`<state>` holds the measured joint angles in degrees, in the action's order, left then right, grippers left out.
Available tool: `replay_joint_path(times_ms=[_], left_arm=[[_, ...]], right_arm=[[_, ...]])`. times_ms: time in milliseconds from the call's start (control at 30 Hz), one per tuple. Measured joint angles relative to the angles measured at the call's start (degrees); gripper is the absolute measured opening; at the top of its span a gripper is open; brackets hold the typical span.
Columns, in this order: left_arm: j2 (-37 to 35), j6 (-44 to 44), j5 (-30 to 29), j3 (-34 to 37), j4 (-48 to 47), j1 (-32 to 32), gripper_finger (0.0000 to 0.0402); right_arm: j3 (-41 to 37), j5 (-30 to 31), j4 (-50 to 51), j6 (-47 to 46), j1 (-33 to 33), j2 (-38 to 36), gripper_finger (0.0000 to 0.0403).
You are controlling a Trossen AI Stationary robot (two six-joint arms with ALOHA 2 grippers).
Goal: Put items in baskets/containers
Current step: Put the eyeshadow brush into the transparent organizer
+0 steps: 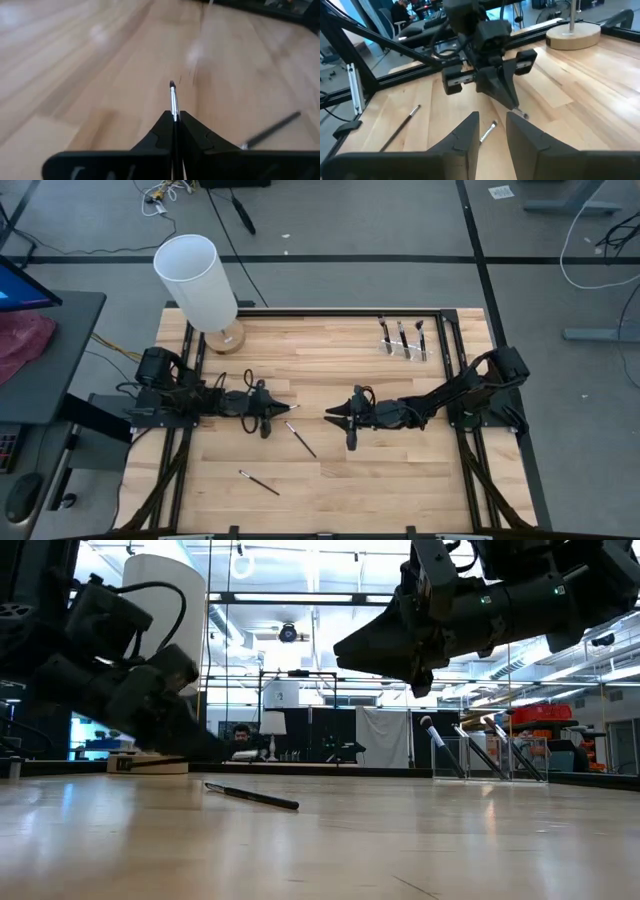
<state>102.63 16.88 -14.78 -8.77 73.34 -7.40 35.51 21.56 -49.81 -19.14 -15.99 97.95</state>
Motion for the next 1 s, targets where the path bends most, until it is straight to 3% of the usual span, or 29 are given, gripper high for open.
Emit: replay_joint_path(times_ms=[300,500,733,1000], left_arm=[[-0.1,-2.5,-1.2,-4.7,1.9,0.0,0.0014],[-0.2,-3.5,-1.3,-6.5,7.0,0.1,0.0019],[-0.2,-4.7,1.5,-8.7,13.7,0.0,0.0017],[-0.2,-4.8,6.1,-11.7,13.9,0.0,0.0015]], right_arm=[[-0.1,1.5,7.1,-7.8,0.0,3.8,0.0098],[0.0,5.3,-9.3,-9.5,0.0,13.6,0.0108],[2.7,9.7,-34.0,-2.7,0.2,24.3,0.0126],[9.1,9.0,-37.9,8.0,-0.3,25.6,0.0117]])
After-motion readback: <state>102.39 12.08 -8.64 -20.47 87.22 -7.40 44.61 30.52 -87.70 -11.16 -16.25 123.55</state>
